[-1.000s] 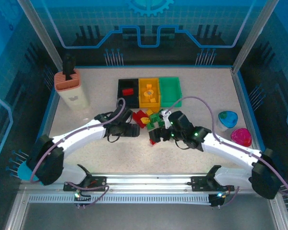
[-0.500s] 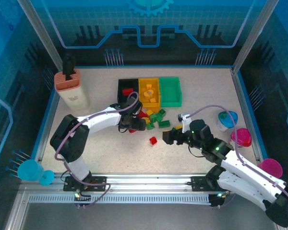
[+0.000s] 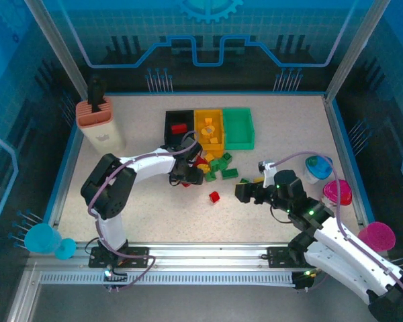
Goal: Sort the legos into containers by color
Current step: Pick up the lego from the center of the table.
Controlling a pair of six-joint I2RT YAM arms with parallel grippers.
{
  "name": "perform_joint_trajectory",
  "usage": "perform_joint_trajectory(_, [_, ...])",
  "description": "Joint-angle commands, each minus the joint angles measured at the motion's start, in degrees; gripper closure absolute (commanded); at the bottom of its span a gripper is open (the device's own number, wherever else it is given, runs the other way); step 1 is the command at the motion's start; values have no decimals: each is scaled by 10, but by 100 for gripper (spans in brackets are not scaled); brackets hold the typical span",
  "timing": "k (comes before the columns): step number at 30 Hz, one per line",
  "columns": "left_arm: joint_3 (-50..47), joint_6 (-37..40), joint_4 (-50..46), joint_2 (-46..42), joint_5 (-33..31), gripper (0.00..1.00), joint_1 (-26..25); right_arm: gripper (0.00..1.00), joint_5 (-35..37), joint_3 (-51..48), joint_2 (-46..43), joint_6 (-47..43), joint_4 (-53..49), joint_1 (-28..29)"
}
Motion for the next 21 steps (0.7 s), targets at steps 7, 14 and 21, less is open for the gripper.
perform_joint_trajectory(7, [-11,3,-36,-6,-23,59,-15,10,-10,-8,-4,13,-2,-7])
perform_joint_trajectory(14, [-36,-26,-39,-62,-57,68,-43,11,-5,-18,-25,21,-11,-8])
perform_joint_trajectory(21, [-4,-14,-49,-149,-63,71,-12,11,-7,-28,-25,26,-13,-9])
